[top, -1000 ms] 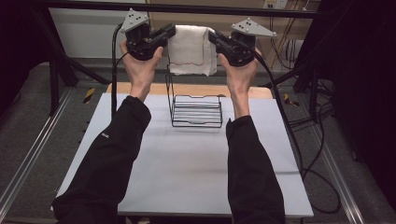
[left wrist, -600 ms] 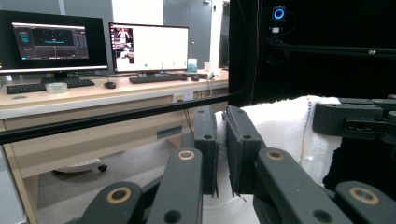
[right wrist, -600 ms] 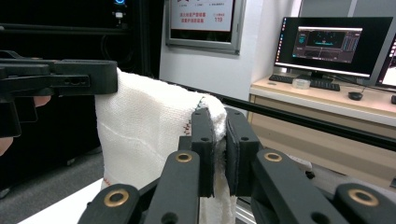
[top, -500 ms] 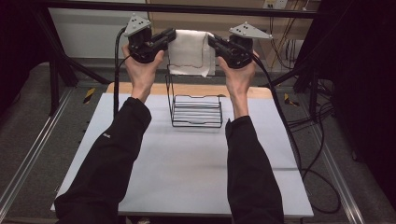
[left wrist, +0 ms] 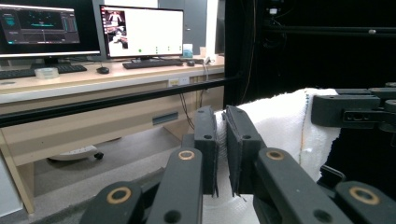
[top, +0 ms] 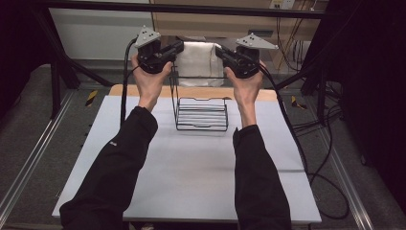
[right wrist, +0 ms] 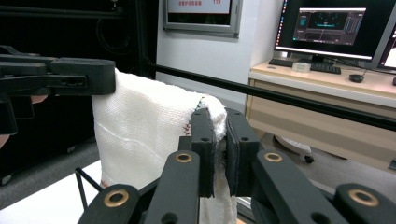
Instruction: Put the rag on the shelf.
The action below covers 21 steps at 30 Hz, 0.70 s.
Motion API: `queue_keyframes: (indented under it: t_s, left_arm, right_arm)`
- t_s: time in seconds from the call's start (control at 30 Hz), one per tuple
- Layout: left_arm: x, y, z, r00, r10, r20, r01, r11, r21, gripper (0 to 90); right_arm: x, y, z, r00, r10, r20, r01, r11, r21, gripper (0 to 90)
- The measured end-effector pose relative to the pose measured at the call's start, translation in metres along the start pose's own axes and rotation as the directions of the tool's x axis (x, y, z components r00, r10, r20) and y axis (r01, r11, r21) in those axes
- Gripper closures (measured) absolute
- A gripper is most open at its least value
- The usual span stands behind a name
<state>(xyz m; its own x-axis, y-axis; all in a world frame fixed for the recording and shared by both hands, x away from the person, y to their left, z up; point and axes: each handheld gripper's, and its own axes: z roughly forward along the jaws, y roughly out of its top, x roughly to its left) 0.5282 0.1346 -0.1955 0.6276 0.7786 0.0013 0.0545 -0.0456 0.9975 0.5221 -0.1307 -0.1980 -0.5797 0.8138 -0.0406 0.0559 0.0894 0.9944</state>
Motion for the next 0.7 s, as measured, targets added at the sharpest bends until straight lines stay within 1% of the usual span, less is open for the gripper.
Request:
queue_keyframes:
  t_s: [0.07,0.4,0.6,0.63,0.7]
  left_arm:
    - [-0.001,-0.002,-0.001,1.0000,0.009,0.003,-0.009,1.0000,0.003,83.5]
    - [-0.005,-0.015,-0.003,0.9998,0.008,0.018,-0.008,0.9998,0.017,83.5]
    - [-0.008,-0.018,-0.002,0.9995,0.012,0.030,-0.012,0.9997,0.021,83.5]
    - [-0.009,-0.018,-0.003,0.9995,0.020,0.026,-0.020,0.9996,0.021,83.5]
    - [-0.010,-0.019,-0.004,0.9993,0.023,0.029,-0.024,0.9995,0.020,83.5]
  right_arm:
    - [0.000,-0.003,-0.001,1.0000,-0.002,-0.003,0.002,1.000,0.004,83.6]
    - [0.000,-0.015,-0.006,0.9999,0.006,-0.010,-0.006,1.000,0.017,83.6]
    - [-0.002,-0.021,-0.009,0.9999,0.014,-0.010,-0.014,1.000,0.019,83.5]
    - [-0.002,-0.022,-0.009,0.9999,0.012,-0.008,-0.012,1.000,0.023,83.5]
    - [-0.002,-0.023,-0.011,0.9999,0.013,-0.011,-0.012,1.000,0.020,83.5]
